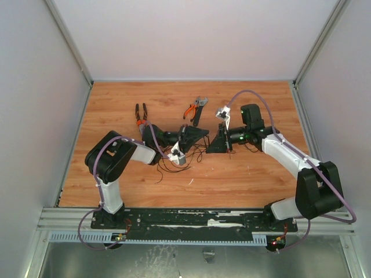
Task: Zip-tie the wires
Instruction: Tie the cable at the center of the board.
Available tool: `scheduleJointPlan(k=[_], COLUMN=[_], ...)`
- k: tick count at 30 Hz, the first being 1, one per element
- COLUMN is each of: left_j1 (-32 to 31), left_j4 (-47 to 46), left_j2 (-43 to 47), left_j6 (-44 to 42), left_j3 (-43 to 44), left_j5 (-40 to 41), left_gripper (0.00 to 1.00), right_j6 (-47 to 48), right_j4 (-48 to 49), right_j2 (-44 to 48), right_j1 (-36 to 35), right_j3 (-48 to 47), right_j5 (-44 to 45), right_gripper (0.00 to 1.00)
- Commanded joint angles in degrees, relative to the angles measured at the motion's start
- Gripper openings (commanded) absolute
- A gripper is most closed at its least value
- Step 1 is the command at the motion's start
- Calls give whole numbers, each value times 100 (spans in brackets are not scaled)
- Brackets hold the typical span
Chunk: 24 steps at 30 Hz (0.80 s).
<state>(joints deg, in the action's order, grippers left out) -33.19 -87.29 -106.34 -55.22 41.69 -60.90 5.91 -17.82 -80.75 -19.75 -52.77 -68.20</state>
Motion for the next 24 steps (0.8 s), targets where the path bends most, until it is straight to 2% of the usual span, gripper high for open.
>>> scheduleJointPlan(k=[1, 12, 24], left_j1=[38, 111, 120], left_j4=[-202, 162, 457], left_j2=[225, 363, 404], left_j6=[-164, -492, -941], left_j3=[131, 156, 127], left_j5=[-147, -133, -56], left_gripper=[0, 0, 0], right_j6=[-138, -335, -711], right_j4=[244, 819, 943], right_j2=[143, 234, 187], right_j1=[-3, -10, -129], right_j3=[124, 360, 238], right_j5=[100, 191, -68], right_gripper=[0, 0, 0])
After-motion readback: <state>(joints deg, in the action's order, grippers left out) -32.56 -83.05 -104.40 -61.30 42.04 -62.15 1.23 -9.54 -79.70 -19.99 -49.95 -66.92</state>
